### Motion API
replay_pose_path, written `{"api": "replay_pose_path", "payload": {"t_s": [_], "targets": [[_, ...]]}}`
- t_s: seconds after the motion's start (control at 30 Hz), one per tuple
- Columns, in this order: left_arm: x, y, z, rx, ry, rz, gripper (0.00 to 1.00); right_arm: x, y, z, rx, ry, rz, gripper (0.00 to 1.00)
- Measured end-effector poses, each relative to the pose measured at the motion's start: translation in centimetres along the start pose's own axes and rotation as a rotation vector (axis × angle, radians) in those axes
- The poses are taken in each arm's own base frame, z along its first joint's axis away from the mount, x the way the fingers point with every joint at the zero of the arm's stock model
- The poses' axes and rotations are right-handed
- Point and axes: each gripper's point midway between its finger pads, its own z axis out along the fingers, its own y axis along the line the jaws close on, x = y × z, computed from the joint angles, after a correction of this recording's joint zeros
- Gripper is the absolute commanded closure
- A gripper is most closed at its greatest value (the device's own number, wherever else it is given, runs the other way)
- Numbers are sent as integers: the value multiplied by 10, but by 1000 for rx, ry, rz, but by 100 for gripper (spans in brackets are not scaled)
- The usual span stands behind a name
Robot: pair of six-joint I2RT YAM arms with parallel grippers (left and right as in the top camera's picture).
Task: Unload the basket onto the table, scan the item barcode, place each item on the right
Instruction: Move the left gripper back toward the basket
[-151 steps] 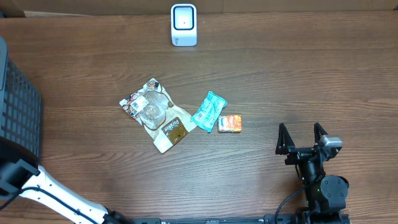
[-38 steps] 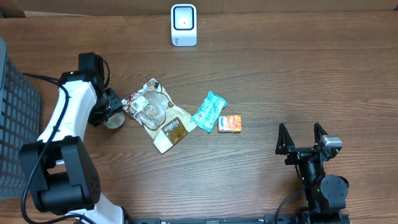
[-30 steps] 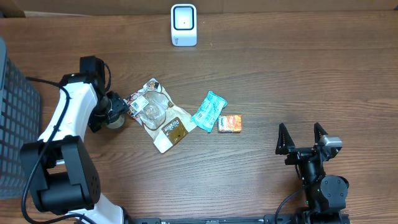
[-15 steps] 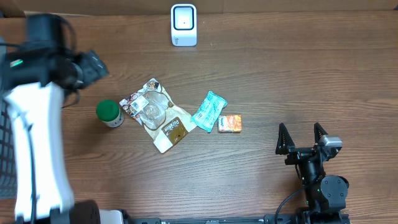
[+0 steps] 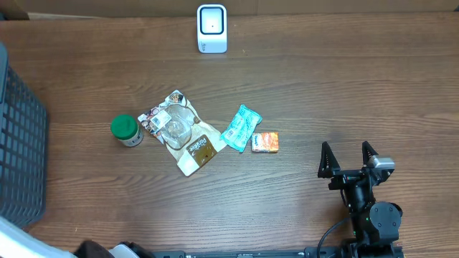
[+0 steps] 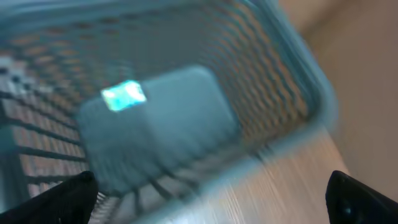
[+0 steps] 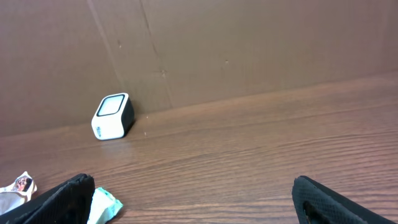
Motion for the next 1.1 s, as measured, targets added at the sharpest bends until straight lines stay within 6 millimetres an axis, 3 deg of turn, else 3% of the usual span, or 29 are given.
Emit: {"api": "replay_pose_path", "payload": {"t_s": [0.1, 0.3, 0.5, 0.63, 0.9, 1.1], "targets": [[-5, 19, 22, -66, 28, -57, 2, 0, 0, 0, 0, 0, 0, 0], [8, 58, 69, -233, 150, -102, 3, 0, 0, 0, 0, 0, 0, 0], [12, 105, 97, -349, 182, -164, 4, 0, 0, 0, 0, 0, 0, 0], [16, 125, 118, -378, 182, -157, 5, 0, 0, 0, 0, 0, 0, 0], [21, 132, 160, -346, 159, 17, 10, 0, 0, 0, 0, 0, 0, 0], [7, 117, 176, -299, 97, 163, 18, 0, 0, 0, 0, 0, 0, 0]]}}
